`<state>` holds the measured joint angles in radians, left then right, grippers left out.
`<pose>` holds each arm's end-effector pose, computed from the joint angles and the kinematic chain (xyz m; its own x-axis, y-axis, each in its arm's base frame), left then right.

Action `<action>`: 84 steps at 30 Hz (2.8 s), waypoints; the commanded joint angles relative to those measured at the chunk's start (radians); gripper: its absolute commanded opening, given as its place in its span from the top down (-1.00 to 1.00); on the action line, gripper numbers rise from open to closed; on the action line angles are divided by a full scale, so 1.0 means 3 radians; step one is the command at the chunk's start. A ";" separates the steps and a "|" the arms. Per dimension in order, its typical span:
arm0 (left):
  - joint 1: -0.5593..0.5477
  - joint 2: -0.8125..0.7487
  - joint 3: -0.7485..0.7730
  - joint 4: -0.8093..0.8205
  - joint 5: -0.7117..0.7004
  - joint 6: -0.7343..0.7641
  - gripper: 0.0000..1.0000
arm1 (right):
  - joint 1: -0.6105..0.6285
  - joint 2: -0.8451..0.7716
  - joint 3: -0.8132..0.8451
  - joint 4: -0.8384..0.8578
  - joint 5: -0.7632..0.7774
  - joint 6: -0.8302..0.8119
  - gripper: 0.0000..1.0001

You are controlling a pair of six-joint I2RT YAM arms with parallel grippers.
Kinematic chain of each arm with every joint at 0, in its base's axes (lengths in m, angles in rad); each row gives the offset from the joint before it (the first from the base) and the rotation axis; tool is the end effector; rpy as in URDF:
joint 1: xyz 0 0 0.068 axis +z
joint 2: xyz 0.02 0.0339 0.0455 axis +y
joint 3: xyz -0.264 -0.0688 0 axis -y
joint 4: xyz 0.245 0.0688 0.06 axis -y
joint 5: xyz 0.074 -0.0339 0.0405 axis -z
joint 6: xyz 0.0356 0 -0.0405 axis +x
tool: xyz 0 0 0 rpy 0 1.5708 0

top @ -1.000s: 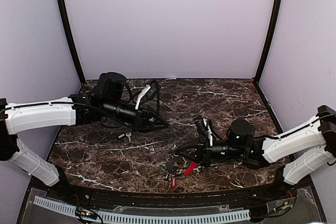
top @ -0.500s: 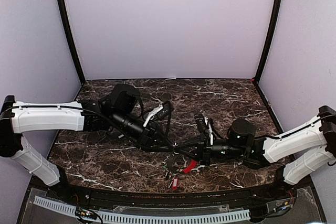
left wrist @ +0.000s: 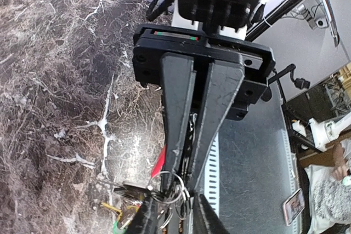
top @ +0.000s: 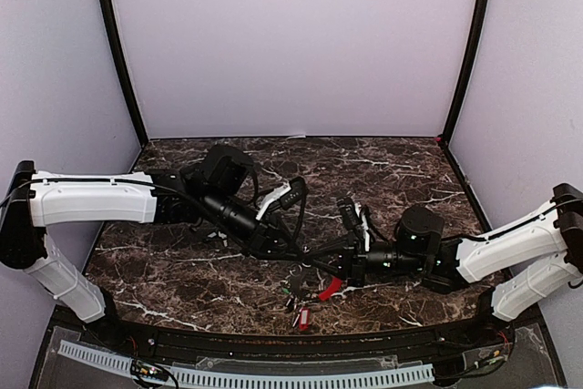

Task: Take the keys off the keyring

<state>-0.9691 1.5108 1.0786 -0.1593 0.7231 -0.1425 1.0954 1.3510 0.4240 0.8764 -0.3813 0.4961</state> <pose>0.1704 -0.2898 0.2727 -0.4444 0.4591 -0.7693 0.8748 0.0371 -0.4831 0.1092 0.2411 0.2058 -0.4941 0.0054 -0.8694 -0.8643 0.1044 0.4919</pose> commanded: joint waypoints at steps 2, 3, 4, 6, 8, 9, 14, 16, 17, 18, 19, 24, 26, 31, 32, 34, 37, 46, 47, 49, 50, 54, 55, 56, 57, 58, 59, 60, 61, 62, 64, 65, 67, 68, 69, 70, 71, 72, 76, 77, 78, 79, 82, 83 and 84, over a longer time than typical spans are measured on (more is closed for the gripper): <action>-0.0016 -0.0010 0.0086 -0.0098 0.0050 0.0101 0.74 | -0.0011 -0.0040 0.0019 0.0193 -0.0003 -0.0028 1.00; -0.0016 -0.0010 0.0086 -0.0102 0.0060 0.0105 0.78 | -0.0011 -0.0035 0.0018 0.0193 -0.0002 -0.0025 1.00; -0.0016 -0.0016 0.0086 -0.0103 0.0072 0.0107 0.80 | -0.0009 -0.0034 0.0016 0.0196 0.0002 -0.0023 1.00; -0.0016 -0.0016 0.0085 -0.0095 0.0114 0.0104 0.84 | -0.0011 -0.0039 0.0013 0.0198 0.0017 -0.0018 1.00; -0.0016 -0.0016 0.0081 -0.0089 0.0147 0.0102 0.94 | -0.0011 -0.0039 0.0013 0.0195 0.0023 -0.0021 1.00; -0.0016 -0.0020 0.0081 -0.0084 0.0152 0.0102 1.00 | -0.0013 -0.0039 0.0009 0.0197 0.0028 -0.0017 1.00; -0.0016 -0.0066 0.0056 -0.0079 0.0153 0.0152 1.00 | -0.0011 -0.0070 -0.0049 0.0275 0.0058 -0.0008 1.00; -0.0016 -0.0106 0.0054 -0.0084 0.0121 0.0195 1.00 | -0.0011 -0.0121 -0.0105 0.0327 0.0069 -0.0019 0.70; -0.0016 -0.0126 0.0059 -0.0096 0.0105 0.0226 1.00 | -0.0013 -0.0154 -0.0127 0.0356 0.0067 -0.0031 0.49; -0.0016 -0.0145 0.0067 -0.0116 0.0094 0.0255 1.00 | -0.0011 -0.0209 -0.0151 0.0369 0.0063 -0.0050 0.33; -0.0012 -0.0156 0.0081 -0.0156 0.0092 0.0289 1.00 | -0.0012 -0.0268 -0.0171 0.0372 0.0059 -0.0079 0.20; -0.0011 -0.0177 0.0206 -0.0369 0.0221 0.0455 1.00 | -0.0044 -0.0725 -0.0305 0.0254 0.0122 -0.0326 -0.13; -0.0011 -0.0165 0.0278 -0.0461 0.0377 0.0501 1.00 | -0.0067 -0.0900 -0.0314 0.0124 0.0117 -0.0456 -0.20; -0.0024 -0.0050 0.0511 -0.0726 0.0713 0.0590 1.00 | -0.0133 -0.1024 -0.0154 -0.0317 -0.0200 -0.0816 -0.22; -0.0037 -0.0036 0.0546 -0.0752 0.0752 0.0592 1.00 | -0.0135 -0.1016 -0.0096 -0.0406 -0.0278 -0.0881 -0.20; -0.0063 -0.0009 0.0596 -0.0774 0.0844 0.0594 1.00 | -0.0133 -0.0962 0.0008 -0.0527 -0.0450 -0.0998 -0.18; -0.0096 0.0058 0.0673 -0.0833 0.1013 0.0582 1.00 | -0.0136 -0.0898 0.0110 -0.0597 -0.0627 -0.1115 -0.12; -0.0214 0.0229 0.0805 -0.0959 0.1199 0.0615 1.00 | -0.0133 -0.0728 0.0327 -0.0544 -0.1148 -0.1354 0.21; -0.0216 0.0230 0.0806 -0.0961 0.1196 0.0618 1.00 | -0.0135 -0.0696 0.0368 -0.0601 -0.1196 -0.1373 0.27; -0.0216 0.0222 0.0801 -0.0946 0.1195 0.0618 1.00 | -0.0137 -0.0635 0.0440 -0.0703 -0.1282 -0.1405 0.45; -0.0216 0.0222 0.0795 -0.0936 0.1193 0.0618 1.00 | -0.0136 -0.0616 0.0455 -0.0719 -0.1314 -0.1407 0.51; -0.0216 0.0233 0.0791 -0.0932 0.1197 0.0623 1.00 | -0.0134 -0.0577 0.0443 -0.0655 -0.1417 -0.1349 0.54; -0.0216 0.0242 0.0792 -0.0936 0.1199 0.0627 1.00 | -0.0135 -0.0570 0.0443 -0.0650 -0.1418 -0.1343 0.54; -0.0215 0.0241 0.0791 -0.0933 0.1203 0.0631 1.00 | -0.0136 -0.0560 0.0441 -0.0648 -0.1424 -0.1339 0.54; -0.0216 0.0243 0.0789 -0.0937 0.1208 0.0633 1.00 | -0.0134 -0.0549 0.0443 -0.0650 -0.1430 -0.1334 0.54; -0.0217 0.0243 0.0793 -0.0937 0.1212 0.0638 1.00 | -0.0136 -0.0535 0.0441 -0.0650 -0.1442 -0.1333 0.53; -0.0216 0.0240 0.0794 -0.0940 0.1213 0.0635 1.00 | -0.0134 -0.0525 0.0446 -0.0650 -0.1455 -0.1329 0.53; -0.0216 0.0237 0.0794 -0.0942 0.1210 0.0636 1.00 | -0.0136 -0.0510 0.0452 -0.0649 -0.1461 -0.1320 0.53; -0.0216 0.0233 0.0793 -0.0942 0.1214 0.0636 1.00 | -0.0138 -0.0498 0.0455 -0.0651 -0.1457 -0.1319 0.52; -0.0217 0.0232 0.0795 -0.0939 0.1215 0.0636 1.00 | -0.0134 -0.0483 0.0460 -0.0656 -0.1445 -0.1321 0.52; -0.0218 0.0236 0.0794 -0.0942 0.1215 0.0635 1.00 | -0.0137 -0.0468 0.0467 -0.0656 -0.1431 -0.1320 0.51; -0.0217 0.0236 0.0791 -0.0946 0.1218 0.0636 1.00 | -0.0138 -0.0456 0.0473 -0.0658 -0.1429 -0.1321 0.52; -0.0218 0.0242 0.0789 -0.0939 0.1222 0.0630 1.00 | -0.0135 -0.0437 0.0490 -0.0672 -0.1429 -0.1318 0.54; -0.0216 0.0243 0.0790 -0.0937 0.1225 0.0627 1.00 | -0.0137 -0.0429 0.0495 -0.0681 -0.1431 -0.1320 0.56; -0.0216 0.0244 0.0788 -0.0932 0.1225 0.0624 1.00 | -0.0135 -0.0422 0.0498 -0.0686 -0.1430 -0.1321 0.58; -0.0218 0.0242 0.0791 -0.0929 0.1225 0.0623 1.00 | -0.0137 -0.0423 0.0496 -0.0687 -0.1425 -0.1319 0.63; -0.0219 0.0238 0.0792 -0.0924 0.1223 0.0623 1.00 | -0.0134 -0.0425 0.0490 -0.0684 -0.1419 -0.1318 0.67; -0.0216 0.0236 0.0790 -0.0922 0.1213 0.0622 1.00 | -0.0138 -0.0428 0.0493 -0.0685 -0.1419 -0.1316 0.73; -0.0216 0.0238 0.0779 -0.0915 0.1207 0.0626 1.00 | -0.0134 -0.0453 0.0465 -0.0650 -0.1405 -0.1294 0.90; -0.0216 0.0243 0.0773 -0.0923 0.1185 0.0632 1.00 | -0.0138 -0.0459 0.0451 -0.0639 -0.1397 -0.1285 0.94; -0.0215 0.0246 0.0770 -0.0931 0.1170 0.0639 1.00 | -0.0138 -0.0472 0.0445 -0.0634 -0.1389 -0.1283 1.00; -0.0216 0.0243 0.0769 -0.0940 0.1154 0.0649 1.00 | -0.0139 -0.0478 0.0440 -0.0639 -0.1388 -0.1281 1.00; -0.0216 0.0211 0.0739 -0.0908 0.1099 0.0659 1.00 | -0.0137 -0.0498 0.0418 -0.0633 -0.1404 -0.1270 1.00; -0.0212 0.0199 0.0721 -0.0892 0.1074 0.0666 1.00 | -0.0138 -0.0511 0.0406 -0.0625 -0.1422 -0.1270 1.00; -0.0205 0.0187 0.0702 -0.0888 0.1050 0.0683 1.00 | -0.0139 -0.0525 0.0389 -0.0618 -0.1443 -0.1270 1.00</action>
<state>-1.0306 1.5932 1.2881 -0.4625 1.0523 0.0341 1.0588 1.2179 0.5442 0.6533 -0.7971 0.1085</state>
